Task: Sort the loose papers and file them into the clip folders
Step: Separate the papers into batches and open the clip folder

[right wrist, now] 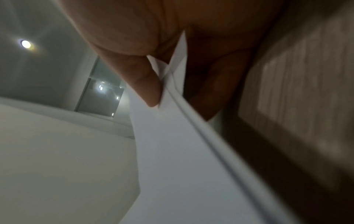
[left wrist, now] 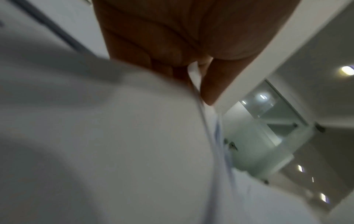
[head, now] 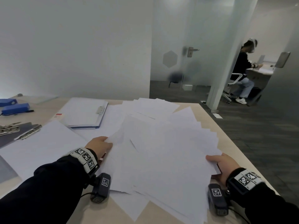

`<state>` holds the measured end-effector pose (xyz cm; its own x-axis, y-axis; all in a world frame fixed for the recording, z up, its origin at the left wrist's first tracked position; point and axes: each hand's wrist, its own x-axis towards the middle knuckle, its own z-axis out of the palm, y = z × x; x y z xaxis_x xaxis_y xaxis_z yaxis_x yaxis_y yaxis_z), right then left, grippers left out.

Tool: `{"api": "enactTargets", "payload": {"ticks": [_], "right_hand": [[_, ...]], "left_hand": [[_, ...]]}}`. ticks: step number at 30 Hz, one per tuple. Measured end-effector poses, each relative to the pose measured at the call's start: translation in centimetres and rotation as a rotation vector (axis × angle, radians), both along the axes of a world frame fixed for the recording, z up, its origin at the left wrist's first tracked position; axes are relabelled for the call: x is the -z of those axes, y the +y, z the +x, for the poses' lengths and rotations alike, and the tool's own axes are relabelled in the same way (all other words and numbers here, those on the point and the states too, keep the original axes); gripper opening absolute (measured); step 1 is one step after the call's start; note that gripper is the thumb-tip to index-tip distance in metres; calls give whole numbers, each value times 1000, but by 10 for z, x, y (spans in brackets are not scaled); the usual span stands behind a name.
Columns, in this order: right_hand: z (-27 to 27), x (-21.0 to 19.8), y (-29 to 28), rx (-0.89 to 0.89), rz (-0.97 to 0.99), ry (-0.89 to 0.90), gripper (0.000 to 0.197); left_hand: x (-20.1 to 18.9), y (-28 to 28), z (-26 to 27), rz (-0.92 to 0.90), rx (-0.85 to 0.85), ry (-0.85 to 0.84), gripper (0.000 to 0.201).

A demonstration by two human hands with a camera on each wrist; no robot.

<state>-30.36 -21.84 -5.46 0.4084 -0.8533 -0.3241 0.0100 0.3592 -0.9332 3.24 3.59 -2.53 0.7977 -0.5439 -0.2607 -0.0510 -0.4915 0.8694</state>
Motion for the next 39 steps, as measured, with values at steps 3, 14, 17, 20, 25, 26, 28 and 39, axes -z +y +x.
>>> {"api": "enactTargets", "payload": {"ticks": [3, 14, 17, 20, 25, 26, 28, 39], "right_hand": [[3, 1, 2, -82, -50, 100, 23], [6, 4, 1, -156, -101, 241, 20], [6, 7, -1, -145, -108, 266, 17], [4, 8, -3, -163, -178, 347, 29], [5, -12, 9, -214, -326, 531, 46], [5, -13, 10, -238, -333, 521, 44], [4, -13, 12, -293, -303, 427, 30], [4, 8, -4, -314, -329, 381, 23]], "left_hand": [[15, -2, 13, -48, 4, 117, 50], [2, -7, 15, 89, -113, -230, 31], [0, -9, 9, 142, -32, -95, 52], [5, -14, -3, 192, 32, -17, 49], [16, -24, -3, 319, 154, -102, 32], [15, -26, -4, 286, 175, -94, 26], [12, -31, -9, 295, 204, -152, 25], [-6, -42, -21, 49, 15, -151, 44]]}}
